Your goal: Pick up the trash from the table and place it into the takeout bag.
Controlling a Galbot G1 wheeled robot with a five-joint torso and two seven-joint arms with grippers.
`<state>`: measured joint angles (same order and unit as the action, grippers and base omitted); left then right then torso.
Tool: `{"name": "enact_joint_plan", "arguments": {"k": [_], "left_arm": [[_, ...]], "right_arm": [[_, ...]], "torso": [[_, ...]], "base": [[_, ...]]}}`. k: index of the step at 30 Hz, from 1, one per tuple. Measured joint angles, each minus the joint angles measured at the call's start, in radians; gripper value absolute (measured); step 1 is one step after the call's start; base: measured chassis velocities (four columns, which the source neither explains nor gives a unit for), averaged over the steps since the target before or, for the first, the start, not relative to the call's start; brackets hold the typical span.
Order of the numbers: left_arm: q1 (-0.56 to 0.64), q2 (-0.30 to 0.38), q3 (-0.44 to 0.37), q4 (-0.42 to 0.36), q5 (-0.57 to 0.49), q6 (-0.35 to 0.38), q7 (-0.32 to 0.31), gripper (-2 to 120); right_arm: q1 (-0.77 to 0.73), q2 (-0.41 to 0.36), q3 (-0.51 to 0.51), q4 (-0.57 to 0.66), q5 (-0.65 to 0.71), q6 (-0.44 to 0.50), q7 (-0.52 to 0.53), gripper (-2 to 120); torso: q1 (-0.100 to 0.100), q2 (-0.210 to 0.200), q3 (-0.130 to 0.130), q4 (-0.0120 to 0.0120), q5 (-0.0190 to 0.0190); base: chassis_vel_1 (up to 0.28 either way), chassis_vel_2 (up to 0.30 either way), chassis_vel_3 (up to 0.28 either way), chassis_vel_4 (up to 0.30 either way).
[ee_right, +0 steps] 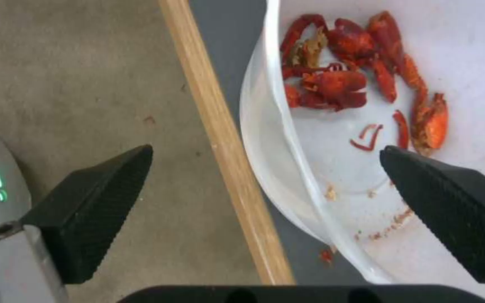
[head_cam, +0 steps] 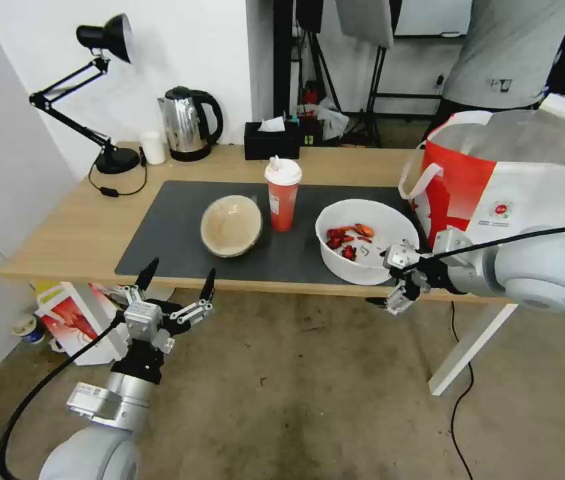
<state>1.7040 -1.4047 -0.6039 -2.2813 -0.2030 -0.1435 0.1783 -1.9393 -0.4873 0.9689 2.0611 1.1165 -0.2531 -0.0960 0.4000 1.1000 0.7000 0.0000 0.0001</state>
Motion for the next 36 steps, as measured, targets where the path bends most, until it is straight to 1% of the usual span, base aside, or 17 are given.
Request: {"name": "enact_joint_plan", "arguments": {"k": [2,5,8,9,16,17,18,20,21,24,25,28,29,30,33,34,36], "left_arm": [[0.000,0.000,0.000,0.000,0.000,0.000,0.000,100],[0.002,-0.001,-0.002,0.002,0.001,-0.002,0.000,100],[0.002,-0.001,-0.003,0.003,0.001,-0.002,0.000,100],[0.001,0.001,-0.005,0.007,0.001,-0.002,0.001,100],[-0.001,0.002,-0.006,0.010,0.001,-0.003,0.001,100],[-0.001,0.002,-0.006,0.011,0.001,-0.003,0.001,100],[-0.003,0.003,-0.006,0.013,0.001,-0.003,0.001,100],[-0.012,0.005,-0.004,0.020,0.001,-0.003,0.001,100],[-0.012,0.005,-0.004,0.020,0.001,-0.003,0.001,100],[-0.023,0.007,0.000,0.025,0.000,-0.003,0.000,100],[-0.023,0.007,0.000,0.025,0.000,-0.003,0.000,100],[-0.033,0.008,0.005,0.032,-0.001,-0.003,0.000,100],[-0.035,0.010,0.005,0.033,-0.002,-0.003,0.000,100],[-0.035,0.010,0.005,0.033,-0.002,-0.003,0.000,100],[-0.047,0.014,0.007,0.038,-0.006,-0.003,-0.001,100],[-0.047,0.014,0.007,0.038,-0.006,-0.003,-0.001,100],[-0.056,0.014,0.013,0.043,-0.007,-0.003,-0.001,100]], "right_arm": [[-0.006,-0.001,0.005,-0.002,0.000,0.000,0.000,100],[-0.068,-0.011,0.048,-0.021,0.001,0.008,0.000,100],[-0.077,-0.013,0.054,-0.023,0.001,0.009,0.000,100],[-0.110,-0.020,0.077,-0.031,0.002,0.010,0.002,99],[-0.127,-0.022,0.089,-0.037,0.002,0.010,0.003,98],[-0.133,-0.023,0.093,-0.038,0.002,0.011,0.003,96],[-0.144,-0.023,0.100,-0.042,0.002,0.011,0.004,92],[-0.161,-0.022,0.107,-0.046,0.002,0.014,0.008,80],[-0.161,-0.022,0.107,-0.046,0.002,0.014,0.008,80],[-0.158,-0.022,0.108,-0.047,0.005,0.017,0.021,68],[-0.158,-0.022,0.108,-0.047,0.005,0.017,0.021,68],[-0.134,-0.021,0.099,-0.045,0.027,0.024,0.020,51],[-0.129,-0.022,0.097,-0.044,0.033,0.029,0.021,47],[-0.129,-0.022,0.097,-0.044,0.033,0.029,0.021,47],[-0.095,-0.019,0.077,-0.035,0.048,0.034,0.018,32],[-0.095,-0.019,0.077,-0.035,0.048,0.034,0.018,32],[-0.082,-0.011,0.065,-0.031,0.051,0.036,0.007,24]], "torso": [[0.000,0.000,0.000,0.0000,-0.0001],[0.000,0.000,0.000,0.0001,0.0000],[0.000,0.000,0.000,0.0002,0.0000],[0.000,0.000,0.000,0.0001,-0.0002],[0.000,0.000,0.000,0.0001,-0.0002],[0.000,0.000,0.000,0.0001,-0.0003],[0.000,0.000,0.000,0.0001,-0.0003],[0.000,0.000,0.000,0.0000,0.0001],[0.000,0.000,0.000,0.0000,0.0001],[0.000,0.000,0.000,0.0000,-0.0001],[0.000,0.000,0.000,0.0000,-0.0001],[0.000,0.000,0.000,0.0000,-0.0002],[0.000,0.000,0.000,0.0000,-0.0002],[0.000,0.000,0.000,0.0000,-0.0002],[0.000,0.000,0.000,0.0001,-0.0002],[0.000,0.000,0.000,0.0001,-0.0002],[0.000,0.000,0.000,0.0000,0.0000]], "base": [[0.000,0.000,0.000,0.000],[0.000,0.000,0.000,0.000],[0.000,0.000,0.000,0.000],[0.000,0.000,0.000,0.000],[0.000,0.000,0.000,0.000],[0.000,0.000,0.000,0.000],[0.000,0.000,0.000,0.000],[0.000,0.000,0.000,0.000],[0.000,0.000,0.000,0.000],[0.000,0.000,0.000,0.000],[0.000,0.000,0.000,0.000],[0.000,0.000,0.000,0.000],[0.000,0.000,0.000,0.000],[0.000,0.000,0.000,0.000],[0.000,0.000,0.000,0.000],[0.000,0.000,0.000,0.000],[0.000,0.000,0.000,0.000]]}}
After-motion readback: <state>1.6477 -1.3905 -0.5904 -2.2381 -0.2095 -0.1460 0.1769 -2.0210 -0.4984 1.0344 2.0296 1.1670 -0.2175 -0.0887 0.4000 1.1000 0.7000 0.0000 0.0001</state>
